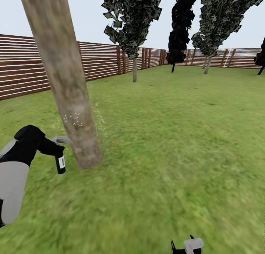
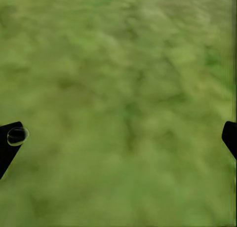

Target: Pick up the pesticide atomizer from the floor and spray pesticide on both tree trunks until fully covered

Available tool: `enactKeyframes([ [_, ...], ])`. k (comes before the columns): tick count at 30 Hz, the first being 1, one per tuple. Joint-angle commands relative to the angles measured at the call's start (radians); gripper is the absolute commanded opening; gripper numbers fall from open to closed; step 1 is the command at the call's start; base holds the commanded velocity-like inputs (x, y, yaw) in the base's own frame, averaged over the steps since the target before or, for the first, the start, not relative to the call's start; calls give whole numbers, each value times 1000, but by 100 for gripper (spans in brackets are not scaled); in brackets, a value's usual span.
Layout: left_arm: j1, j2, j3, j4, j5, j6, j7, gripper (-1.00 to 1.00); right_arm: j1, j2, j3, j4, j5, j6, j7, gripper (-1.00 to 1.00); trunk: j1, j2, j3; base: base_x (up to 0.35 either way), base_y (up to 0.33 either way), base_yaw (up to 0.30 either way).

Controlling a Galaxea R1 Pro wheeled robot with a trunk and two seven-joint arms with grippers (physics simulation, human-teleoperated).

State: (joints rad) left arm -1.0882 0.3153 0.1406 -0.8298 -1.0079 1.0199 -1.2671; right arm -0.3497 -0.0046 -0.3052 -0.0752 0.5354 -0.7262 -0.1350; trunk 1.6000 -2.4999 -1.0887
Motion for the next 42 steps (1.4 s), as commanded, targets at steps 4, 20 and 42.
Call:
enactKeyframes([
  [4,43,1,48,0,-1,-1,31,-100,0,0,0,0,0,-1,0,100,0,0,0,179,-239,0],
  [20,143,-36,92,-1,9,-3,112,-100,0,-1,0,0,0,-1,-1,100,0,0,0,69,-114,141],
  [42,158,-71,177,-3,31,-14,198,-100,0,-1,0,0,-1,-1,-1,100,0,0,0,98,-203,79],
])
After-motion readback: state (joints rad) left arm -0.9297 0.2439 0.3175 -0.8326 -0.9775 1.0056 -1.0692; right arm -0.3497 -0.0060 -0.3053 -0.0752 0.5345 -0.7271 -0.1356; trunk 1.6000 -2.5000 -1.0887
